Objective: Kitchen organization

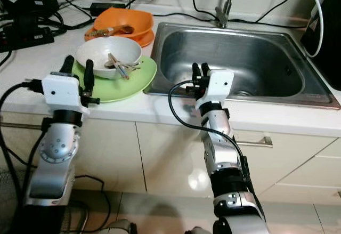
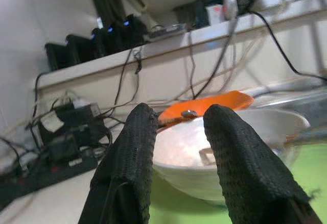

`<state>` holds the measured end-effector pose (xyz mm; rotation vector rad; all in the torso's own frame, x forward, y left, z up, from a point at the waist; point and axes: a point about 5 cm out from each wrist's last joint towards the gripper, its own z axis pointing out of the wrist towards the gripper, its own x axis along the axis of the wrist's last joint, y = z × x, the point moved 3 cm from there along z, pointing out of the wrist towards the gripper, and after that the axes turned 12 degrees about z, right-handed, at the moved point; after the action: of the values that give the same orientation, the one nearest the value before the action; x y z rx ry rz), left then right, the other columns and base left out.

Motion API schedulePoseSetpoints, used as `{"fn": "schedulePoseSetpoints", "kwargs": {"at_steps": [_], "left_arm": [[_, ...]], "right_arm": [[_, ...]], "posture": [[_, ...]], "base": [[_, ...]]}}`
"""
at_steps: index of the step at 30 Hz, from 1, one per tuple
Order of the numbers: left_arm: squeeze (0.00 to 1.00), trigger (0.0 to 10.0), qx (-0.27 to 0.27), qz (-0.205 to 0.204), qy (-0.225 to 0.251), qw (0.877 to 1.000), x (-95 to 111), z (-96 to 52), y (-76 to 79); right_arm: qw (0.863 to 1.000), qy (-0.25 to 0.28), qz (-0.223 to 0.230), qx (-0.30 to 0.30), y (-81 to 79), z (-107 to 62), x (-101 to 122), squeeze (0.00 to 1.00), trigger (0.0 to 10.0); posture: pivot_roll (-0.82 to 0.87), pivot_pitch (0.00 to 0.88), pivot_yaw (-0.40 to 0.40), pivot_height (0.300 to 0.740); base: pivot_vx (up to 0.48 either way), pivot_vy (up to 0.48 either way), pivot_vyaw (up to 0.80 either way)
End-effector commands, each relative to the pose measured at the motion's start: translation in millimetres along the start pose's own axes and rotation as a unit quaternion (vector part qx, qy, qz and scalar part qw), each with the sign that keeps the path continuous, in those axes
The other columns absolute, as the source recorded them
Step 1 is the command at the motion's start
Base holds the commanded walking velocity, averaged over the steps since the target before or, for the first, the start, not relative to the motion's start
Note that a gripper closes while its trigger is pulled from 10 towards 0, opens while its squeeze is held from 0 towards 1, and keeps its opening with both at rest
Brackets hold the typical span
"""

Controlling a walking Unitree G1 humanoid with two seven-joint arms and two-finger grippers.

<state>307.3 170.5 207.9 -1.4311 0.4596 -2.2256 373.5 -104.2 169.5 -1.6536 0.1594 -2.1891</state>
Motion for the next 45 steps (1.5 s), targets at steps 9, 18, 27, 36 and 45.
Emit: {"fn": "schedulePoseSetpoints", "kwargs": {"at_steps": [9, 18, 27, 36, 45], "left_arm": [[0.0, 10.0, -0.133, 0.12, -0.01, 0.984, -13.9, -17.3, 2.9], [0.0, 10.0, -0.195, 0.147, 0.026, 0.969, -3.1, -11.5, 31.2], [0.0, 10.0, -0.17, 0.143, 0.057, 0.973, 12.1, -1.2, 35.3], [0.0, 10.0, -0.194, 0.14, 0.066, 0.969, 13.4, 1.1, 47.3], [0.0, 10.0, -0.187, 0.137, 0.083, 0.969, 20.3, 7.5, 55.9]], "right_arm": [[1.0, 0.005, 0.002, -0.004, 2.5, 1.4, 1.7, 0.0, 10.0], [1.0, 0.005, 0.002, -0.004, 2.1, 2.1, 1.0, 0.0, 10.0], [1.0, 0.008, 0.002, -0.004, 2.0, 2.0, 1.9, 0.0, 10.0], [1.0, 0.009, 0.003, -0.004, 1.3, 0.8, 1.1, 0.0, 10.0], [1.0, 0.01, 0.004, -0.003, 0.4, 0.1, 0.5, 0.0, 10.0]], "posture": [[0.09, 0.074, -0.05, 0.718], [0.08, 0.064, -0.043, 0.718], [0.07, 0.054, -0.035, 0.718], [0.06, 0.042, -0.025, 0.718], [0.06, 0.034, -0.02, 0.718]], "base": [[0.0, 0.0, 0.0], [0.0, 0.0, 0.0], [0.0, 0.0, 0.0], [0.0, 0.0, 0.0], [0.0, 0.0, 0.0]]}}
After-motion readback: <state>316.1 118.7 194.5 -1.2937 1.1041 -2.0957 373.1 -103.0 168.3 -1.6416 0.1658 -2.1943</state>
